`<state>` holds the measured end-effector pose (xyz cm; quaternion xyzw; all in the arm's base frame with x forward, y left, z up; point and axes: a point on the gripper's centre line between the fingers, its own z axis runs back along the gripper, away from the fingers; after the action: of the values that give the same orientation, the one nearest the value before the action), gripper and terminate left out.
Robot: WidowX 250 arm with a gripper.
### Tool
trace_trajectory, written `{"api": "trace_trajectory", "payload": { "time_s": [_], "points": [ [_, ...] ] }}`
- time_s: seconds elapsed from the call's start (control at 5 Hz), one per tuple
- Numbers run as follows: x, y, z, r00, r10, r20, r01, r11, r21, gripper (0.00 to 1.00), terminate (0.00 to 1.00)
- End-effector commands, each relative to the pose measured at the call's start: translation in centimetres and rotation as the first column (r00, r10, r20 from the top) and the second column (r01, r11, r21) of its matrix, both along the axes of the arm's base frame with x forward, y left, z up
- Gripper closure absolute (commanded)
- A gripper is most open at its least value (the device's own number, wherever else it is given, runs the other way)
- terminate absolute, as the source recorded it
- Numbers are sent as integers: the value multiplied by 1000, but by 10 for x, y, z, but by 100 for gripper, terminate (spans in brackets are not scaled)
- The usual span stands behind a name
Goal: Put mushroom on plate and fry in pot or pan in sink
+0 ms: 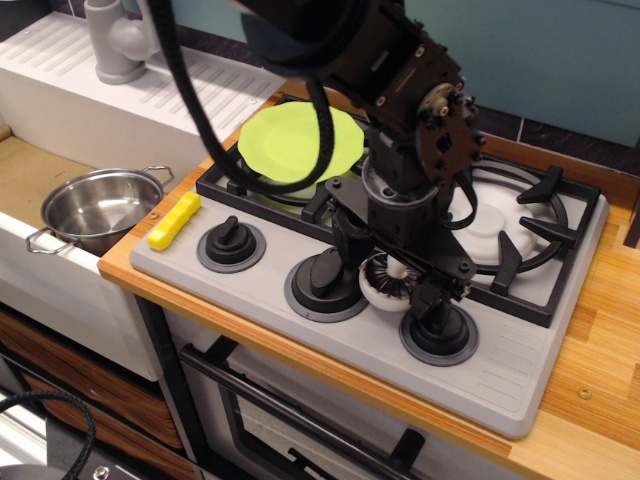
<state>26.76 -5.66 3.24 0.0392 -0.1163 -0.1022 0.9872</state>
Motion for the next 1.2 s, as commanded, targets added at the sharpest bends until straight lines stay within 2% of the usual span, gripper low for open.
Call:
{"api": "trace_trajectory", "payload": {
  "time_s": [0.0,0.4,1.0],
  "points": [
    [6,-1,6,1000,1,-30,-1,1000,4,100,0],
    [7,-4,20,997,-11,-76,10,1000,-8,100,0],
    [-2,6,49,995,-38,-89,40,999,23,100,0]
  ]
}}
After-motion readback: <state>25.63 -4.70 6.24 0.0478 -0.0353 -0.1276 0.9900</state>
